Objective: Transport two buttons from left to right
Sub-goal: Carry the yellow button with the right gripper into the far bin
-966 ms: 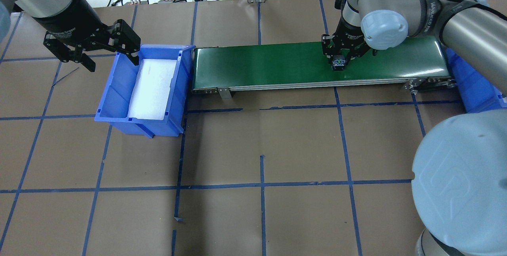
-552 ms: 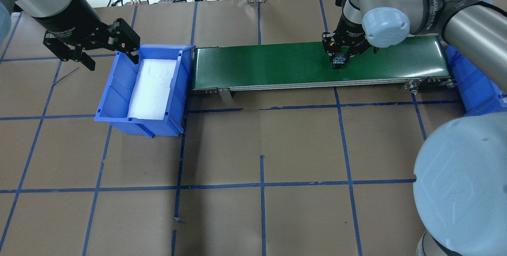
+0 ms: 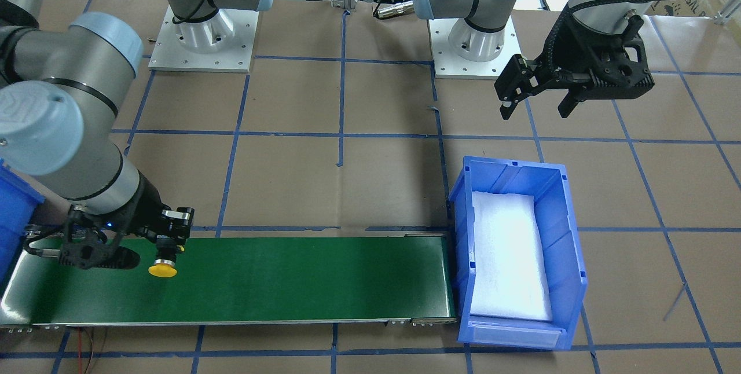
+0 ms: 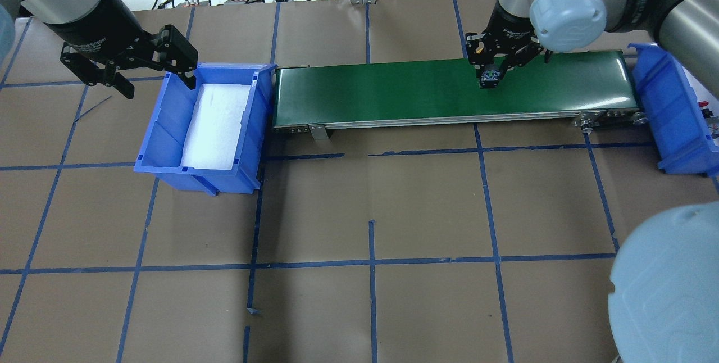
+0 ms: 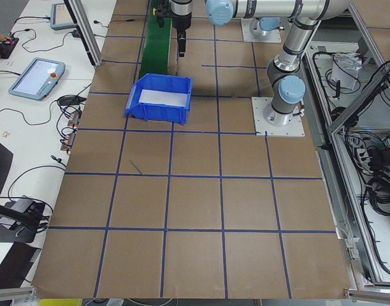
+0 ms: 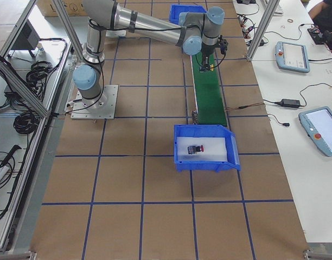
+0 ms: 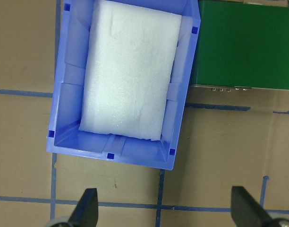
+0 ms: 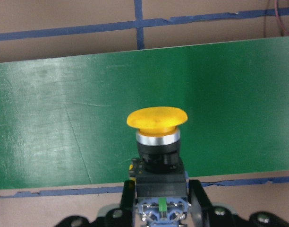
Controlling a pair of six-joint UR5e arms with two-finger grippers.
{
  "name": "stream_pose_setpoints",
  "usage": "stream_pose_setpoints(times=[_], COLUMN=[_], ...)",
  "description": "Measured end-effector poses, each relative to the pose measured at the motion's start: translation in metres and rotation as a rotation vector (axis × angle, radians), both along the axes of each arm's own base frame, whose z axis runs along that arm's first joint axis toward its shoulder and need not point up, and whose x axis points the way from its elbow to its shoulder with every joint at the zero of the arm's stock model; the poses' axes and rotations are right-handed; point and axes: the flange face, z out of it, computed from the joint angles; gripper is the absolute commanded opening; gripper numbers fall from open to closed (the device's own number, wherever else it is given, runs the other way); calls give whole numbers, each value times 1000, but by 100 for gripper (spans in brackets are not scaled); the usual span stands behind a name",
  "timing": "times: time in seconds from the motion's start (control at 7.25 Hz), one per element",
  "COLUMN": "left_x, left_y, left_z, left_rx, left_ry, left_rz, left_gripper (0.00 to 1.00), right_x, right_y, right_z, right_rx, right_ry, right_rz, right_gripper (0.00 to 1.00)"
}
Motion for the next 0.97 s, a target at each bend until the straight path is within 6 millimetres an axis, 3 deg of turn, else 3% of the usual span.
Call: stream_pose_setpoints(times=[0.14,0.28,0.41,0.55,0.69,0.83,0.97], left_x=[0,0,0,0,0,0,0], left_y=[0,0,0,0,0,0,0], left_z=[0,0,0,0,0,0,0], left_rx=[0,0,0,0,0,0,0], left_ry=[-1,-1,-1,-1,-1,-1,-1], left_rz=[0,0,0,0,0,0,0], left_gripper=[100,100,100,100,100,100,100], right_x=[-63,-148,-226,-288,-347,-394,-421], right_y=[4,11,21,29,30,25,19], right_z=[22,36,43,46,37,18,-4], right_rx=[2,4,15,30,52,68,72], right_ry=[16,45,79,111,124,117,111], right_rz=[63,137,193,237,272,290,300], right_gripper=[9,9,10,10,10,10,10])
